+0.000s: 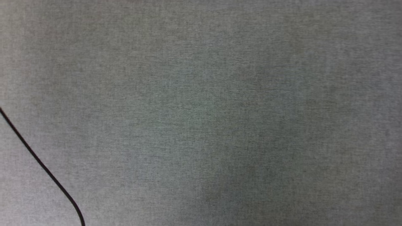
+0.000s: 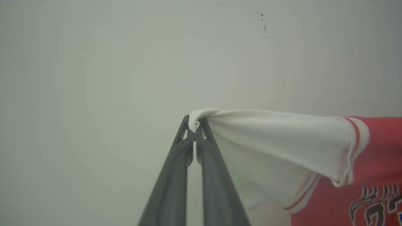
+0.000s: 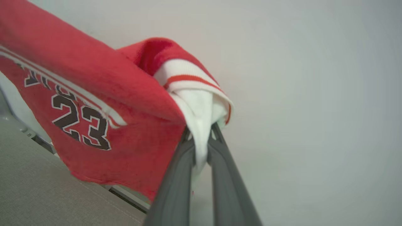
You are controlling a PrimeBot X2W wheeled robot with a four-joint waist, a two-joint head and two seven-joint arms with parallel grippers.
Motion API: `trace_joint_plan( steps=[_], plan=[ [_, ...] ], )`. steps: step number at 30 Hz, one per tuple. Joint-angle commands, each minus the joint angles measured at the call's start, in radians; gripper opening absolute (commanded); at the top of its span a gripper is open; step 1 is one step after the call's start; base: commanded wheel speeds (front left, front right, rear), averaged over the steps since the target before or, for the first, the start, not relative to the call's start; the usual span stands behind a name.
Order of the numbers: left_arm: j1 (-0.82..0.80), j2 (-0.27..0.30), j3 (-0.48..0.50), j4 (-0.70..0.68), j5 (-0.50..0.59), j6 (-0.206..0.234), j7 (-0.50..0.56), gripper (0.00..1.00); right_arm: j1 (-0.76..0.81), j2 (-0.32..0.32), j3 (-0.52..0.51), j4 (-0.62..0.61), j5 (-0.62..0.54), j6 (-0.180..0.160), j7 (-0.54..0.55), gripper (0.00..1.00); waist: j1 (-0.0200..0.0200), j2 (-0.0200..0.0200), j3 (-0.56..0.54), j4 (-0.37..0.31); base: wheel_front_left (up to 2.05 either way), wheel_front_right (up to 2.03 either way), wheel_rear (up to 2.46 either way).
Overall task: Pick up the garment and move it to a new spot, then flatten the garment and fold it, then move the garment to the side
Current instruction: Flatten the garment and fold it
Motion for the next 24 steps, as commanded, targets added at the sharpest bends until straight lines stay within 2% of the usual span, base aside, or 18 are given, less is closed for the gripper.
trace_joint_plan(
  steps=[1,8,11,14,19,22,24],
  plan=[
    [0.022,-0.009,-0.015,0.025,0.008,-0.006,-0.022,0.00,0.009,0.006,0.008,0.031,0.006,-0.001,-0.021,0.00,-0.0004,0.0000,0.007,0.012,0.00,0.00,0.00],
    [0.158,-0.040,-0.057,0.093,0.018,-0.011,-0.080,0.00,0.115,0.003,0.055,0.112,0.047,-0.001,-0.046,0.00,-0.0004,0.0000,-0.021,0.023,0.00,0.00,0.00],
    [0.262,-0.051,-0.081,0.107,0.028,-0.013,-0.096,0.00,0.202,-0.025,0.096,0.122,0.087,-0.001,-0.027,0.00,-0.0004,0.0000,-0.053,0.026,0.00,0.00,0.00],
    [0.381,-0.057,-0.098,0.111,0.024,-0.011,-0.104,0.00,0.300,-0.054,0.152,0.106,0.156,-0.001,0.012,0.00,-0.0004,0.0000,-0.091,0.025,0.00,0.00,0.00],
    [0.610,-0.088,-0.092,0.084,-0.004,0.016,-0.114,0.00,0.461,-0.125,0.234,0.069,0.311,-0.001,0.140,0.00,-0.0004,0.0000,-0.185,0.030,0.00,0.00,0.00],
    [0.740,-0.083,-0.090,0.060,-0.017,0.029,-0.114,0.00,0.552,-0.161,0.257,0.043,0.376,-0.001,0.196,0.00,-0.0004,0.0000,-0.243,0.033,0.00,0.00,0.00],
    [0.824,-0.070,-0.106,0.048,-0.020,0.021,-0.086,0.00,0.604,-0.187,0.262,0.030,0.414,-0.002,0.229,0.00,-0.0004,0.0000,-0.284,0.036,0.00,0.00,0.00]
  ],
)
